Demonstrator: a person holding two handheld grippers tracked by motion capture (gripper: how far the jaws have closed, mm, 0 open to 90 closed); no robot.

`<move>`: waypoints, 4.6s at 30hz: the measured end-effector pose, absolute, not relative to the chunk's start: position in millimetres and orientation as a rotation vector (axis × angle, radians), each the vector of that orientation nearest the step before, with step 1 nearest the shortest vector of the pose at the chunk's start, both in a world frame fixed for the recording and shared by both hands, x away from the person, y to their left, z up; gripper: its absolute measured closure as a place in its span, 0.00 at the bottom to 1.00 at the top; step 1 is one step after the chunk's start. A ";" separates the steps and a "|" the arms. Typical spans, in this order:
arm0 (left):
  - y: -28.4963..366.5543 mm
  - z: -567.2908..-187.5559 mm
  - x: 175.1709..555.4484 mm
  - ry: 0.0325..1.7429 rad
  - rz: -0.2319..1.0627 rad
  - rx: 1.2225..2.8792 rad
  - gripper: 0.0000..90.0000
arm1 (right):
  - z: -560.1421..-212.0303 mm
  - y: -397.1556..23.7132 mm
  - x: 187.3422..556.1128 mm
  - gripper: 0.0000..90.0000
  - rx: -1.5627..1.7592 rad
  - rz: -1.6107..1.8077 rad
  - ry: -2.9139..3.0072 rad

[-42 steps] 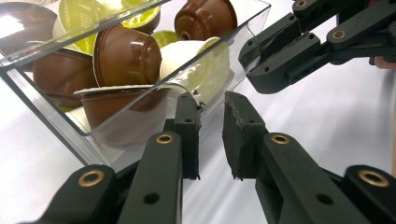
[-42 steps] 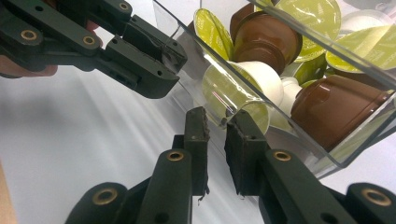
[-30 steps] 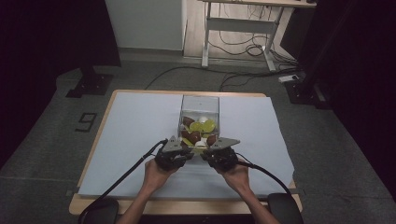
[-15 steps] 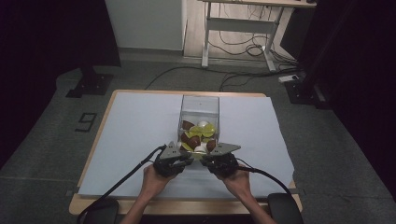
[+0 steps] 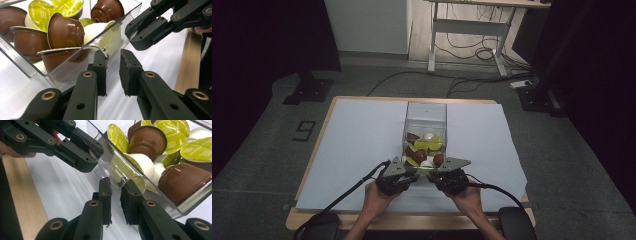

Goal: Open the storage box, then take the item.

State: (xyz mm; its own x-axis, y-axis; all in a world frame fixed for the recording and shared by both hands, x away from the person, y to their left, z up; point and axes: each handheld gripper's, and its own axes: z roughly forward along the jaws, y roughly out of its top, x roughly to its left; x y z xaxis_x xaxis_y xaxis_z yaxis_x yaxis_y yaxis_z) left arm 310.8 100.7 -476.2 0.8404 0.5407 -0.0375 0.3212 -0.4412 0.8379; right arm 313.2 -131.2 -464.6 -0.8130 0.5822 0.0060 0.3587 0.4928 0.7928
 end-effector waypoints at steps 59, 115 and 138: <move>166.2 -481.6 313.8 0.708 0.297 2.159 0.54 | -465.3 -198.9 314.3 0.63 0.856 1.181 2.524; 178.2 -528.3 347.7 0.959 0.354 2.260 0.00 | -525.6 -225.6 356.5 0.00 1.096 0.860 2.533; 178.3 -528.4 347.8 0.960 0.353 2.259 0.00 | -498.9 -229.6 351.5 0.02 1.012 1.009 2.488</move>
State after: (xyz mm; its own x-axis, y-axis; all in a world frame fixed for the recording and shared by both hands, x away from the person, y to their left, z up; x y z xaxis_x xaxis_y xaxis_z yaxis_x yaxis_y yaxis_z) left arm 347.8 178.3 -528.4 0.6957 0.7183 -0.0064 0.5435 -0.5205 0.6585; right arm 351.5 -229.6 -498.9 -0.7188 0.6952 0.0104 0.5062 0.5130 0.6932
